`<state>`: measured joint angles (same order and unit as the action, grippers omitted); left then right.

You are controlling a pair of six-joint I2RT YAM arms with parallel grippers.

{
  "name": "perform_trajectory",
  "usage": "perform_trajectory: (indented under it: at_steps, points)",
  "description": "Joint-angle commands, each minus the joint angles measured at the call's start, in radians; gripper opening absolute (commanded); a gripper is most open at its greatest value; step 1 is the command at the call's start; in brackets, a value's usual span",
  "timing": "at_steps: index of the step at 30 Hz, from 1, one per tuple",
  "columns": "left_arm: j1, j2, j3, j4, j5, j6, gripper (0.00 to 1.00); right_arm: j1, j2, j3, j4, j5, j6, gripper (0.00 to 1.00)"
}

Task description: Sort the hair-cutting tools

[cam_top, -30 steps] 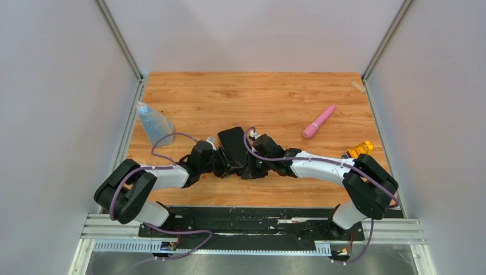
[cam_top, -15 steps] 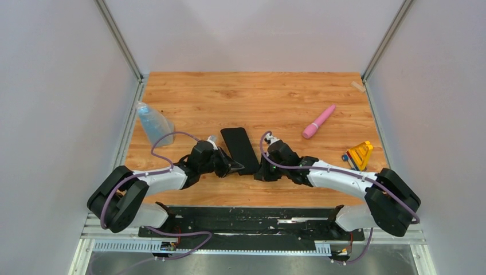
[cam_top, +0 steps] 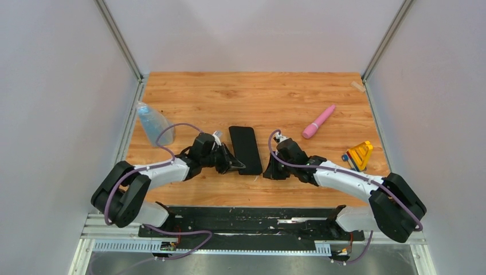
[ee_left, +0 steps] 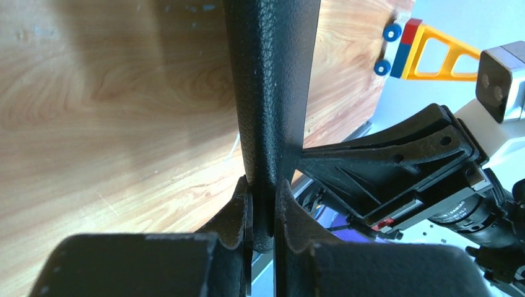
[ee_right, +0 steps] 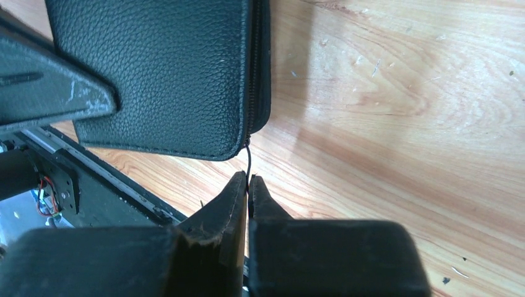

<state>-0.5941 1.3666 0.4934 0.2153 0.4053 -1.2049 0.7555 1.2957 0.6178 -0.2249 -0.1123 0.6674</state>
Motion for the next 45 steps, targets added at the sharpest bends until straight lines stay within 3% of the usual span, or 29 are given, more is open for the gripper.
perform_trajectory:
  at_steps: [1,4,6,8,9,11,13,17,23,31,34,41,45]
  points:
    - [0.079,0.082,0.111,-0.157,0.012,0.249,0.12,-0.033,-0.029,-0.029,-0.072,-0.021,-0.099,0.00]
    - [0.115,0.146,0.185,-0.266,-0.015,0.362,0.22,-0.002,-0.006,-0.022,-0.028,-0.085,-0.105,0.00]
    - [0.137,0.185,0.226,-0.288,-0.039,0.389,0.37,0.024,0.022,-0.002,0.002,-0.104,-0.093,0.00]
    - [0.151,0.198,0.245,-0.290,-0.057,0.386,0.58,0.048,0.061,0.026,0.038,-0.120,-0.076,0.00]
    - [0.156,0.185,0.245,-0.292,-0.066,0.373,0.73,0.057,0.082,0.045,0.051,-0.122,-0.062,0.00]
    - [0.157,0.134,0.218,-0.293,-0.109,0.342,0.89,0.071,0.128,0.091,0.080,-0.128,-0.036,0.00]
    - [0.157,0.056,0.170,-0.297,-0.164,0.303,0.96,0.083,0.189,0.136,0.106,-0.139,-0.009,0.00]
    - [0.157,-0.133,0.041,-0.288,-0.218,0.201,0.97,0.119,0.286,0.237,0.141,-0.148,0.024,0.00]
    - [0.154,-0.269,-0.081,-0.206,-0.162,0.084,0.91,0.174,0.391,0.354,0.150,-0.152,0.042,0.00]
    - [0.117,-0.133,-0.115,-0.041,-0.123,0.022,0.76,0.205,0.418,0.372,0.151,-0.156,0.052,0.00]
    - [0.098,-0.087,-0.116,0.002,-0.123,0.004,0.62,0.209,0.412,0.369,0.148,-0.155,0.049,0.00]
    - [0.096,-0.074,-0.124,-0.035,-0.169,0.020,0.05,0.202,0.325,0.292,0.042,-0.032,0.010,0.00]
    - [0.098,-0.092,-0.113,-0.084,-0.186,0.048,0.00,0.135,0.238,0.188,-0.033,0.075,-0.008,0.00]
